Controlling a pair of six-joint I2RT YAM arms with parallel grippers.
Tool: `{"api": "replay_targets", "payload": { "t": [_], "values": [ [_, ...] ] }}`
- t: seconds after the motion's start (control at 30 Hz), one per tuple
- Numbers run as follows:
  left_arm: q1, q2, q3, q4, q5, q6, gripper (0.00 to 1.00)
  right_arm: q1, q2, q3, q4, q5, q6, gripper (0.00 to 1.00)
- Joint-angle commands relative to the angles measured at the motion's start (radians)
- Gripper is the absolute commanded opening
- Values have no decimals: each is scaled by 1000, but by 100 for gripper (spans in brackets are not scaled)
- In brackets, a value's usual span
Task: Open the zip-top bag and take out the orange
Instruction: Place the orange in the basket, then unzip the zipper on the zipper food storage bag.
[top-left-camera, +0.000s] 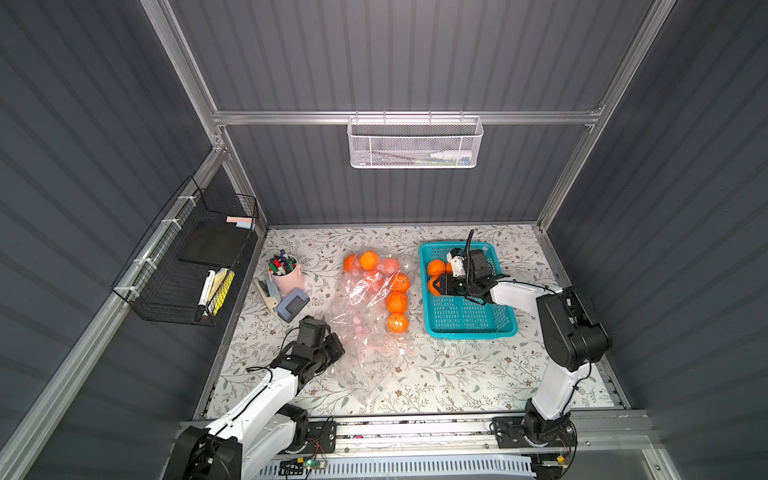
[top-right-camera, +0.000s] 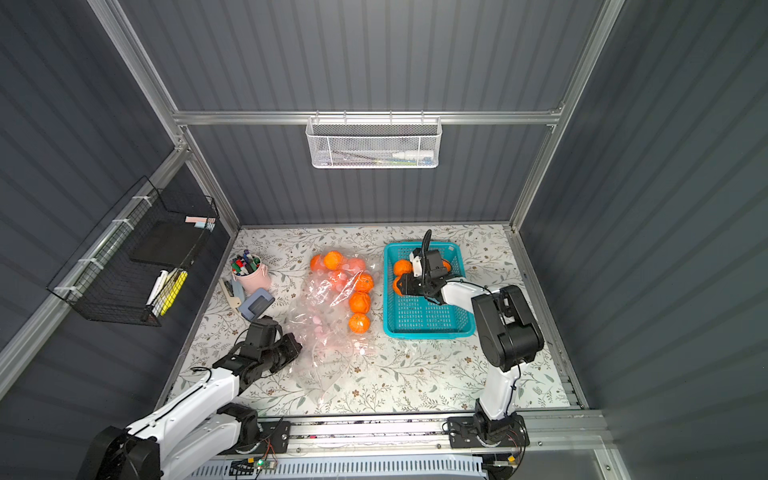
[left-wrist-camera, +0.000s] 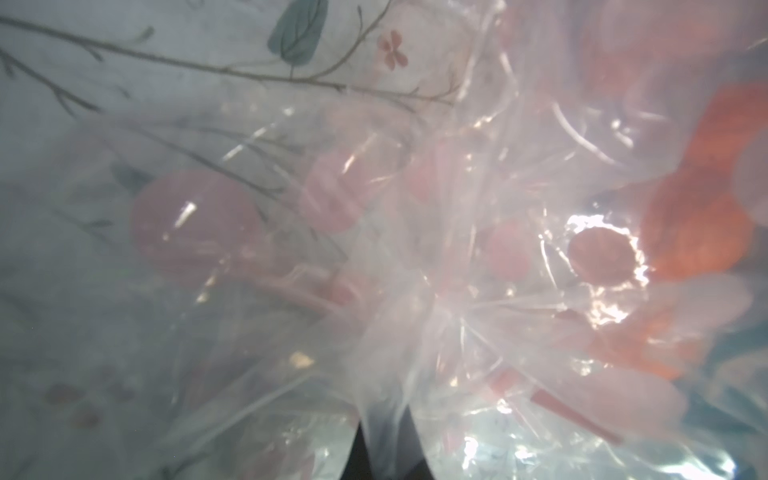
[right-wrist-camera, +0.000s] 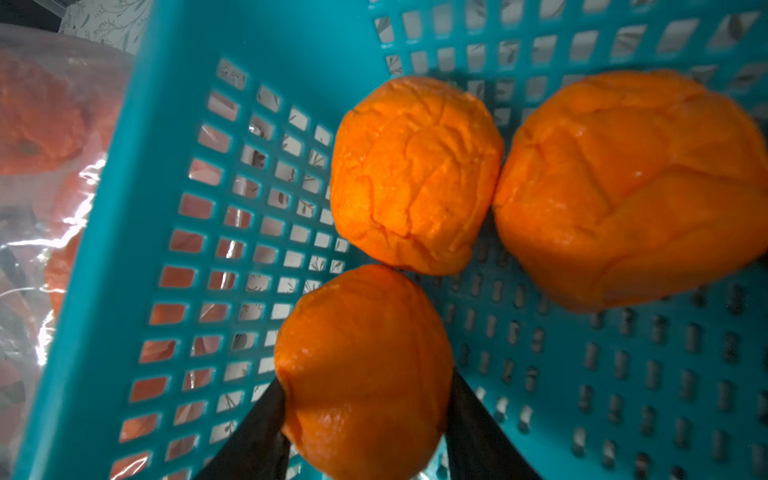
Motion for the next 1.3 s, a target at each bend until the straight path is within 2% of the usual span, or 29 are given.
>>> {"api": "replay_targets", "payload": {
  "t": [0.0,0.13,0.3,0.37,0.43,0.5,0.57,0.63,0.67,0.77,0.83,1.0,1.13,1.27],
  "values": [
    [2,-37,70,-89,-71,26,0,-4,26,23,-19,-5,22,59],
    [3,-52,166,-222,-190,9,0,-3,16,23,-26,35,23,71],
    [2,-48,252,-327,-360,-31,0,-3,-37,22,-57,97,9,79],
    [3,-23,269,-349,-395,-41,4,-5,-68,13,-66,123,6,81],
    [3,15,273,-362,-429,-56,21,-5,-110,3,-84,147,-7,83],
    [3,44,271,-362,-452,-58,24,-5,-160,-7,-110,154,-24,83],
    [4,48,260,-345,-447,-56,35,-5,-220,-17,-143,145,-40,83],
    [4,30,265,-352,-454,-58,62,-2,-293,-34,-173,116,-62,82],
    [4,15,272,-355,-450,-53,69,0,-325,-42,-189,100,-66,81],
    [4,-44,339,-362,-407,19,71,18,-436,-50,-283,0,-64,73],
    [4,-91,391,-327,-315,115,70,74,-504,-58,-360,-36,-50,68],
    [4,-153,450,-211,-86,333,70,373,-608,-93,-474,-14,13,54],
    [4,-124,446,-203,-17,447,69,565,-623,-211,-398,44,184,43],
    [4,-118,413,-163,66,473,67,639,-553,-242,-372,109,227,41]
  ]
}}
